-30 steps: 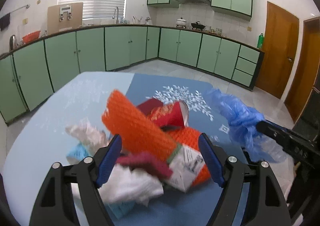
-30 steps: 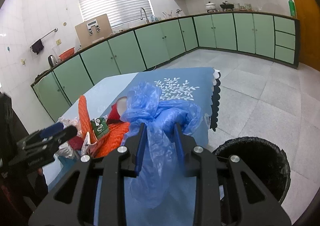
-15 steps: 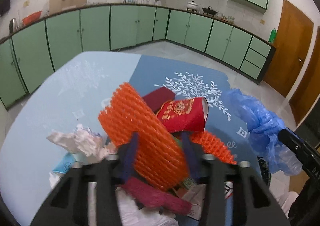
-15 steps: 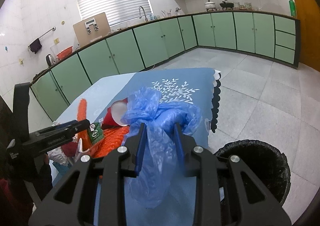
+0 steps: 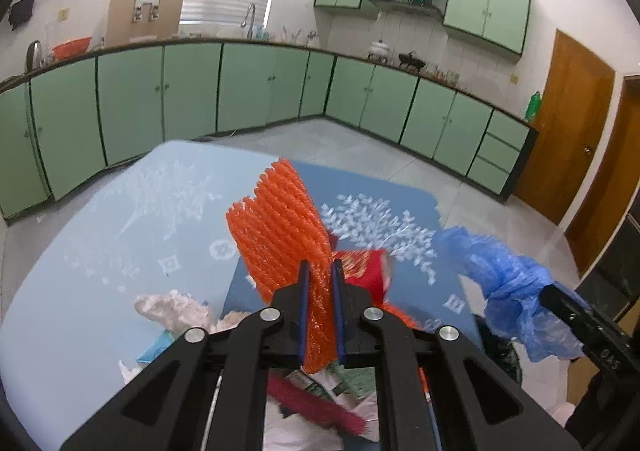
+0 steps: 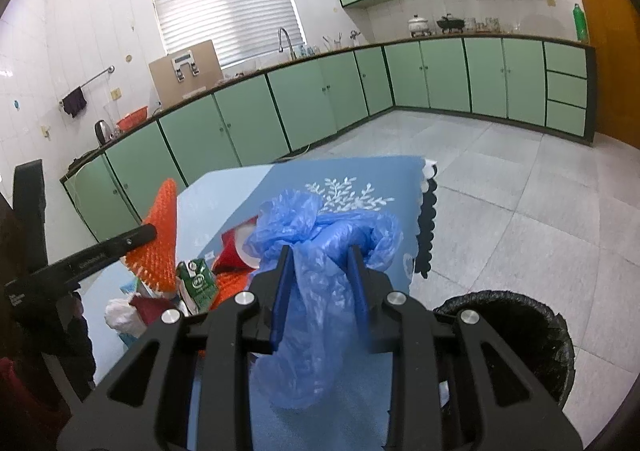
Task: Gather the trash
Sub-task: 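Carry the foam net and blue bag over the bin and release both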
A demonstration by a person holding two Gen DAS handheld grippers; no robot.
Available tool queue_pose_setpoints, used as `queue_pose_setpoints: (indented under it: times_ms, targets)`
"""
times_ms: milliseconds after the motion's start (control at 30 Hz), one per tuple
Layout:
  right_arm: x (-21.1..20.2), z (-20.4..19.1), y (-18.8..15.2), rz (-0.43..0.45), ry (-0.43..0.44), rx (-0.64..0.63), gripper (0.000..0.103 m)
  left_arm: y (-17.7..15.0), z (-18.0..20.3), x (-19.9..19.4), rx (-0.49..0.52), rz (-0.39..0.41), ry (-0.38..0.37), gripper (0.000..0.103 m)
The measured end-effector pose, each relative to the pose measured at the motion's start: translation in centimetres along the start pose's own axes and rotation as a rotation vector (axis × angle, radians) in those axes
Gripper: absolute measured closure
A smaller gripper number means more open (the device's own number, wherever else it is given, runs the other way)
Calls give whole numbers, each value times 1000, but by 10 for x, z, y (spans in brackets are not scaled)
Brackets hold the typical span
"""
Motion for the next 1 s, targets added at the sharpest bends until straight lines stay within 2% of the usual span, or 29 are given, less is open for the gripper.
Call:
queue_pose_setpoints:
  times_ms: [167,367,467,700,1000]
  targets:
    - [-16,20,10,34,-27,24,77,13,44,-8,61,28,-78,93]
    - [-38,65,10,55,-97,60,80,11,106,7,124,4,-193,93]
    - [-42,86,3,42,-125,76,82,5,140,20,156,-13,-246,93]
    - [-39,120,-18,14,-160,130,84,-17,172,46,171,-81,-299,93]
    - [-28,178,-32,-6,-269,168,84,-50,228,80,215,-174,-401,93]
Point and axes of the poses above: each gripper's, at about its wrist camera, not at the fingertips, and x roughly the way its jaws point, z to its right, y to its top, the point moved 10 cm from there along x, roughly the way its jaws point, and after that the axes turned 8 degrees about -y, right-handed, at the moved point
